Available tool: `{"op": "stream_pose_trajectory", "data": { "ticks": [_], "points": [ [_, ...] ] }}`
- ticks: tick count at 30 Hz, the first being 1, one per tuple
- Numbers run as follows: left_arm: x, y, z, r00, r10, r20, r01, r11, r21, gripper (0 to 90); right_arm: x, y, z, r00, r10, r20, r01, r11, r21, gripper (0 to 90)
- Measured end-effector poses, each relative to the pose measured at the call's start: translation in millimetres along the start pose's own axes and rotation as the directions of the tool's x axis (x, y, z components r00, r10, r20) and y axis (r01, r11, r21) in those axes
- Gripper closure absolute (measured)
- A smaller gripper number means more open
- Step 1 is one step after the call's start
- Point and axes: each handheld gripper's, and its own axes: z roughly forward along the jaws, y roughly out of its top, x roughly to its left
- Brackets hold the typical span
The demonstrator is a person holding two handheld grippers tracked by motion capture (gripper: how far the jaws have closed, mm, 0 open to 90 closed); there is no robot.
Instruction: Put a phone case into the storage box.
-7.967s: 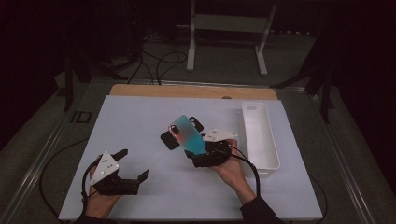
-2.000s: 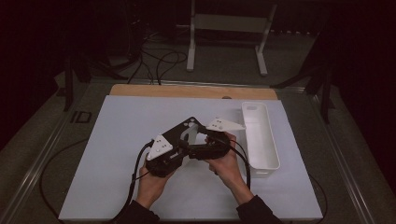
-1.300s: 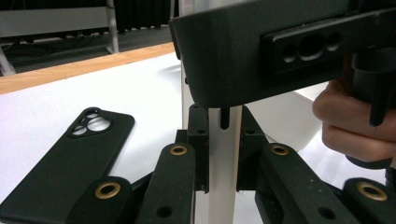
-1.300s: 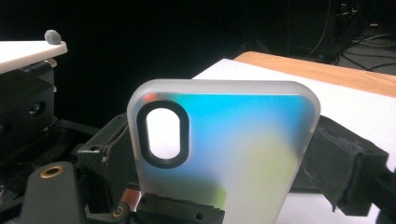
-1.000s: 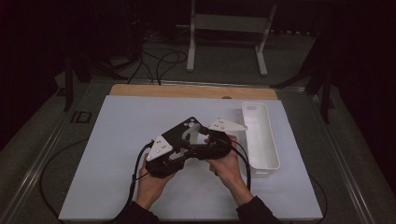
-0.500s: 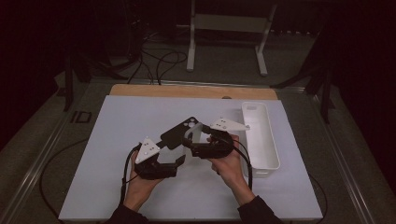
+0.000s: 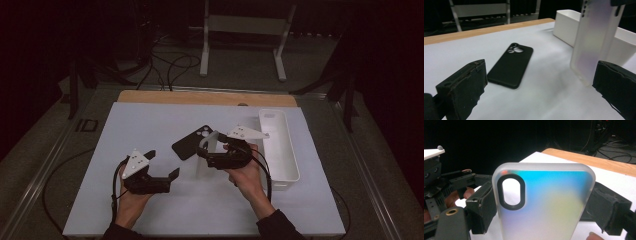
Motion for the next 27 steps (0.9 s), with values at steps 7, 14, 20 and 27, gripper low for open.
{"op": "stream_pose_trajectory", "data": {
  "ticks": [7,14,20,27],
  "points": [
    [17.4,-11.6,-15.6,0.9989,-0.014,-0.045,0.014,0.9999,0.003,0.0,-2.0,1.3,-1.8,0.9999,-0.008,0.012,0.008,1.000,0.001,17.0],
    [29.4,-20.9,-28.7,0.9964,-0.003,-0.085,0.003,1.0000,0.003,0.0,-3.3,3.7,-4.2,0.9994,-0.017,0.029,0.017,1.000,0.002,17.0],
    [37.2,-30.6,-36.9,0.9934,0.005,-0.114,-0.003,0.9999,0.016,0.0,-5.1,7.4,-6.9,0.9987,-0.028,0.042,0.028,1.000,-0.003,17.0],
    [43.9,-41.5,-43.7,0.9914,0.015,-0.130,-0.012,0.9997,0.022,0.0,-5.7,10.5,-7.7,0.9976,-0.043,0.055,0.043,0.999,-0.001,17.0]
  ]
}}
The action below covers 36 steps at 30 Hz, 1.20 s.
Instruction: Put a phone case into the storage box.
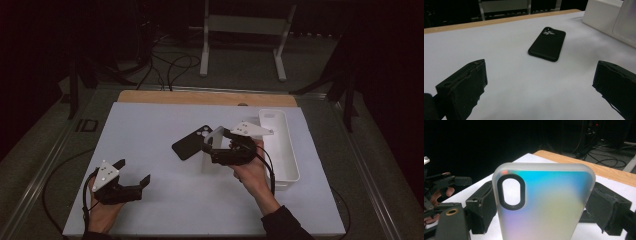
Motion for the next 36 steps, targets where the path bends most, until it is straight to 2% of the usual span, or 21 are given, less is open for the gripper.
{"op": "stream_pose_trajectory", "data": {
  "ticks": [7,10,15,23,28,36],
  "points": [
    [2.1,-10.5,-1.1,0.9998,0.005,-0.019,-0.005,0.9999,0.012,0.0,-2.0,4.3,-2.8,0.9997,-0.011,0.020,0.011,1.000,0.002,17.0],
    [3.1,-11.8,-1.8,0.9996,-0.002,-0.027,0.002,1.0000,0.003,0.0,-3.2,5.8,-3.6,0.9996,-0.012,0.025,0.012,1.000,-0.001,17.0],
    [3.8,-12.7,-0.4,0.9990,0.013,-0.042,-0.012,0.9999,0.012,0.0,-7.9,11.8,-6.6,0.9988,-0.019,0.045,0.019,1.000,-0.007,16.9],
    [3.7,-12.9,-0.9,0.9984,0.014,-0.054,-0.014,0.9999,0.003,0.0,-18.1,17.8,-7.3,0.9971,-0.007,0.075,0.006,1.000,0.002,16.9],
    [4.8,-13.0,-2.2,0.9982,0.005,-0.060,-0.006,1.0000,-0.002,0.0,-22.7,21.9,-8.9,0.9956,-0.011,0.093,0.012,1.000,-0.004,16.9],
    [5.2,-12.0,-1.8,0.9977,-0.001,-0.068,0.001,0.9999,-0.011,0.0,-32.0,27.2,-10.7,0.9934,0.005,0.115,-0.005,1.000,-0.003,16.9]
  ]
}}
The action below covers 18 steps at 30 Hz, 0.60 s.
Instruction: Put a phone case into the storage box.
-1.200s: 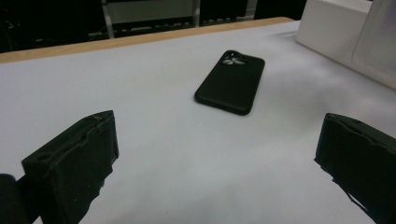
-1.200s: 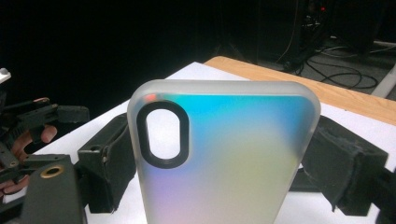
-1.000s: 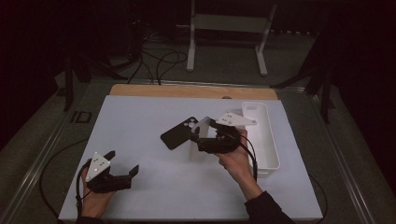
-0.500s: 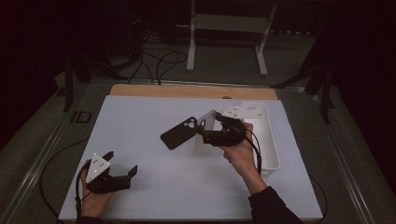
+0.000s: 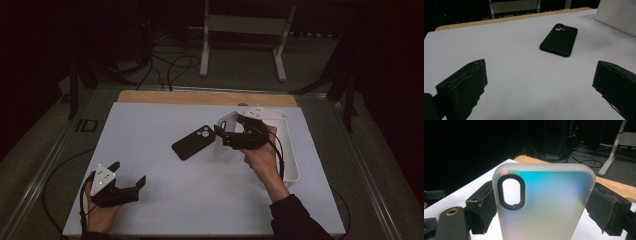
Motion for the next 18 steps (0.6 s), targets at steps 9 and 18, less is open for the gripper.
{"op": "stream_pose_trajectory", "data": {
  "ticks": [9,18],
  "points": [
    [0.9,-0.4,-2.0,1.0000,0.000,-0.004,0.000,1.0000,-0.005,0.0,-12.1,5.7,1.7,0.9992,0.005,0.039,-0.005,1.000,-0.006,16.9],
    [0.8,-0.7,-1.6,1.0000,-0.002,-0.006,0.002,1.0000,-0.005,0.0,-25.7,14.4,-2.5,0.9968,0.021,0.077,-0.019,1.000,-0.022,16.9]
  ]
}}
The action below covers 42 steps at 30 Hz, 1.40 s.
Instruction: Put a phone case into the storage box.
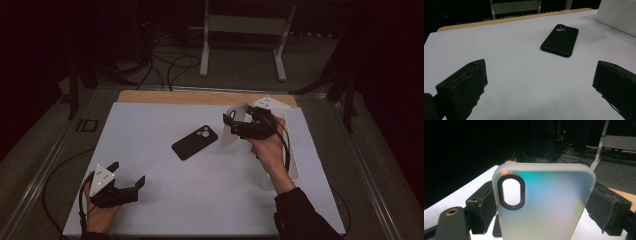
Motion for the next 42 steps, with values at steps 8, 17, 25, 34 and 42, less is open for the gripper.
{"op": "stream_pose_trajectory", "data": {
  "ticks": [8,17,25,34,42],
  "points": [
    [-1.2,-0.6,1.5,1.0000,0.008,-0.003,-0.008,0.9999,0.007,0.0,-11.6,5.8,-1.6,0.9995,0.012,0.029,-0.012,1.000,0.001,16.9],
    [-1.4,-0.4,0.8,0.9999,0.009,-0.009,-0.009,0.9999,0.005,0.0,-23.8,12.0,-2.0,0.9977,0.021,0.064,-0.020,1.000,-0.007,16.9],
    [-2.5,-0.3,1.6,0.9998,0.016,-0.009,-0.016,0.9998,0.011,0.0,-37.5,11.8,-5.4,0.9943,0.033,0.101,-0.032,0.999,-0.006,16.9],
    [-2.3,-0.6,0.8,0.9999,0.012,-0.010,-0.012,0.9999,0.006,0.0,-53.4,15.3,-6.1,0.9883,0.036,0.148,-0.037,0.999,0.000,16.9],
    [-1.9,-0.7,0.3,0.9999,0.011,-0.012,-0.011,0.9999,0.005,0.0,-65.4,19.7,-5.1,0.9787,0.038,0.202,-0.039,0.999,0.001,16.9]
  ]
}}
